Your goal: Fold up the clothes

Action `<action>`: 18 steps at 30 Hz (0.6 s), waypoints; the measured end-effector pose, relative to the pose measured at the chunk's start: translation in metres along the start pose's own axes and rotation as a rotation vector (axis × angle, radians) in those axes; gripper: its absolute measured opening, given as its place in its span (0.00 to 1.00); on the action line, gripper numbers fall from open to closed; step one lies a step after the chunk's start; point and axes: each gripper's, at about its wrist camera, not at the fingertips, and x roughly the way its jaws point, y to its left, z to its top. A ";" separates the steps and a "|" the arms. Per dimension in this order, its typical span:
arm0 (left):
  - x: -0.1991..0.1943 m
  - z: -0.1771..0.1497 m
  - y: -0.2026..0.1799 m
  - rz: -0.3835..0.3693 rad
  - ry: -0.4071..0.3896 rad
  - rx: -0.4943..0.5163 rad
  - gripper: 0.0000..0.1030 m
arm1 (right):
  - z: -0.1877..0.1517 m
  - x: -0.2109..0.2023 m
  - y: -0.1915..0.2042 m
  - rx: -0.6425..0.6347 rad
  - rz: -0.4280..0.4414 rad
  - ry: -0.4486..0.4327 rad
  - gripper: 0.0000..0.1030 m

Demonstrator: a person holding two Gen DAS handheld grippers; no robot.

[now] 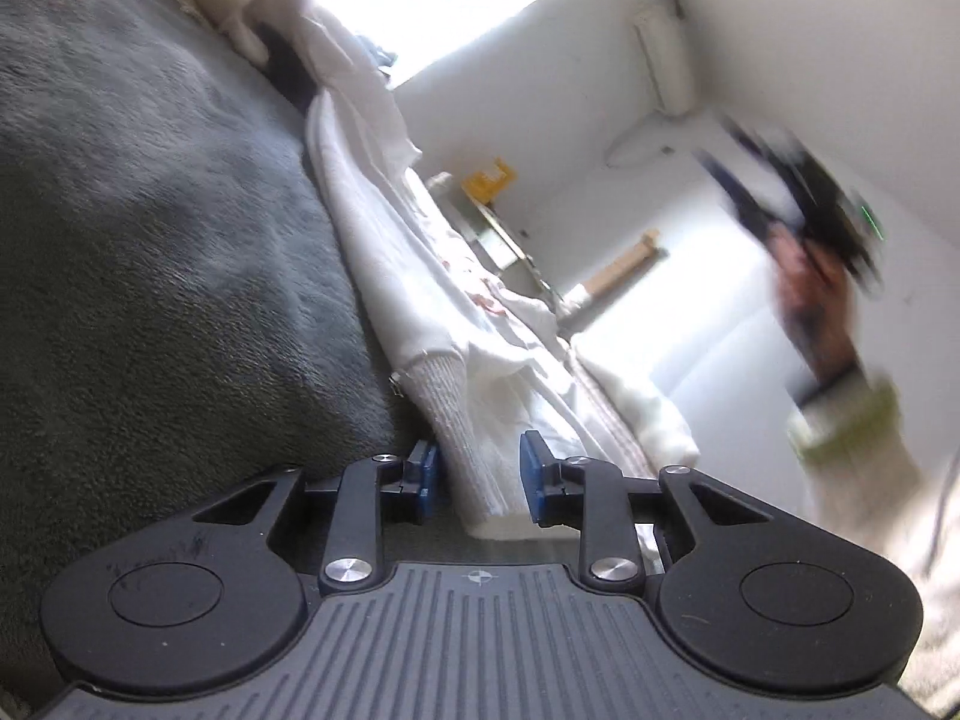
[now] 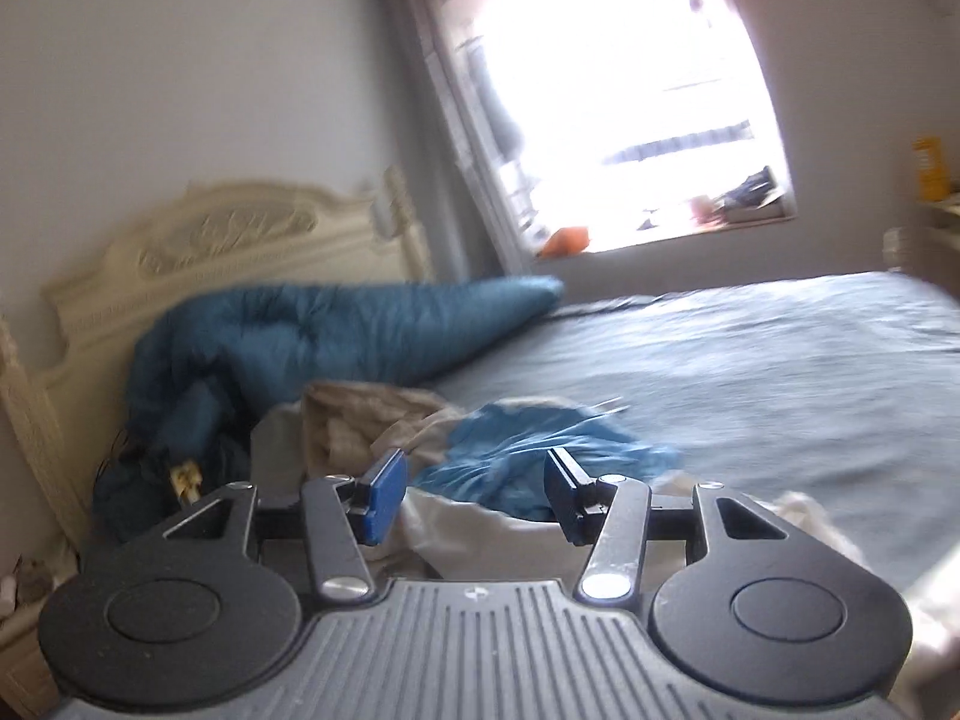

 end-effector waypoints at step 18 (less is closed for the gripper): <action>-0.016 -0.006 -0.120 0.407 0.012 0.450 0.36 | -0.272 -0.078 0.037 -0.677 -0.187 0.277 0.38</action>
